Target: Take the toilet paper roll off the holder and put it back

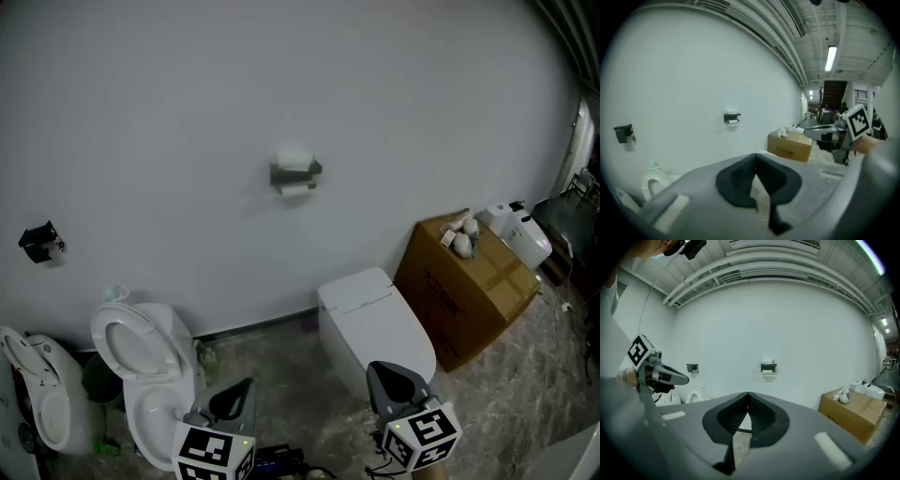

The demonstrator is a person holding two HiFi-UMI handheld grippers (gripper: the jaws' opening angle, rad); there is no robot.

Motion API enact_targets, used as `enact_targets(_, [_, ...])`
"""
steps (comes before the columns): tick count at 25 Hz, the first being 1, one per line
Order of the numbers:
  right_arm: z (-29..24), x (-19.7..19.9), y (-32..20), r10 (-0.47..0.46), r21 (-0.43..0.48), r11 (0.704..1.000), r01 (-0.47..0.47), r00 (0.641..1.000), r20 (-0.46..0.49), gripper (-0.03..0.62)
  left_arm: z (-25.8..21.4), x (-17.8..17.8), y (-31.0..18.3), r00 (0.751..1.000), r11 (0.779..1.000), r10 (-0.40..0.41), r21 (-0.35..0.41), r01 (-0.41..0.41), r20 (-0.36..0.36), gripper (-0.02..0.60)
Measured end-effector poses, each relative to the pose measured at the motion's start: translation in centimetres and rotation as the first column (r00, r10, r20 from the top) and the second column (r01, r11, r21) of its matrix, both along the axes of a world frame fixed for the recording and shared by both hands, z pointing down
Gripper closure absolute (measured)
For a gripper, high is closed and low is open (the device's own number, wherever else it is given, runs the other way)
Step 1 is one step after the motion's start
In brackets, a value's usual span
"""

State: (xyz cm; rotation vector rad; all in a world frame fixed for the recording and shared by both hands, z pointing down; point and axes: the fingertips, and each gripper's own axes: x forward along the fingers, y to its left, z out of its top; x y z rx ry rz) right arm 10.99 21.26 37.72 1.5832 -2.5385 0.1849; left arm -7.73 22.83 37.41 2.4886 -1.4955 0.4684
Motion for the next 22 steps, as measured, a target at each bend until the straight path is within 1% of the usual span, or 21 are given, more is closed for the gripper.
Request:
enact_targets(8, [-0.4, -0.2, 0.0, -0.019, 0.016, 1.0, 0.019, 0.999, 0.037, 0.589, -0.3, 0.3, -0.1, 1.0, 1.0, -0.003, 0.003, 0.003, 0.002, 0.586])
enact_targets(16, [-1.1, 0.1, 0.0, -0.006, 0.033, 0.999, 0.004, 0.998, 0.069, 0.584, -0.5, 0.4, 0.2, 1.0, 1.0, -0.012, 0.007, 0.012, 0.001, 0.586])
enact_targets(19, [-1.1, 0.1, 0.1, -0.028, 0.042, 0.999, 0.025, 0.996, 0.081, 0.495, -0.4, 0.6, 0.3, 1.0, 1.0, -0.016, 0.007, 0.016, 0.004, 0.586])
enact_targets(20, [-1.1, 0.0, 0.1, -0.034, 0.043, 0.999, 0.031, 0.996, 0.081, 0.48, -0.5, 0.7, 0.3, 1.0, 1.0, -0.017, 0.007, 0.017, 0.004, 0.586])
enact_targets(22, [-1.0, 0.1, 0.1, -0.042, 0.043, 0.998, 0.039, 0.996, 0.08, 0.477, -0.5, 0.9, 0.4, 1.0, 1.0, -0.022, 0.008, 0.022, 0.004, 0.586])
